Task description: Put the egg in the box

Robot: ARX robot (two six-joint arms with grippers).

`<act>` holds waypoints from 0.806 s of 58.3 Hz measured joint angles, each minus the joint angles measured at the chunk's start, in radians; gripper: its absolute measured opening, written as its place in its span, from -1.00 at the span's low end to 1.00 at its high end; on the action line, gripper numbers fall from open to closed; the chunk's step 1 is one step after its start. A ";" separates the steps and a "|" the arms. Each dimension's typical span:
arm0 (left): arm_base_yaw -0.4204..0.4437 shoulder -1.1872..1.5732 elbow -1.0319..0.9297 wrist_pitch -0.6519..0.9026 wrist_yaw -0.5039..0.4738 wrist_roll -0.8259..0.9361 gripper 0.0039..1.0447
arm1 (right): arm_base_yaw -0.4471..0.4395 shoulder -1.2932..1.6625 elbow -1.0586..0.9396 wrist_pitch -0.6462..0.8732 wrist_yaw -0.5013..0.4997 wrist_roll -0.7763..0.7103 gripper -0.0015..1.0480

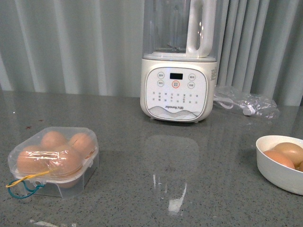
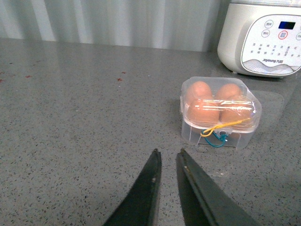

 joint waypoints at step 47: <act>0.000 0.000 0.000 0.000 0.000 0.000 0.87 | 0.000 0.000 0.000 0.000 0.000 0.000 0.86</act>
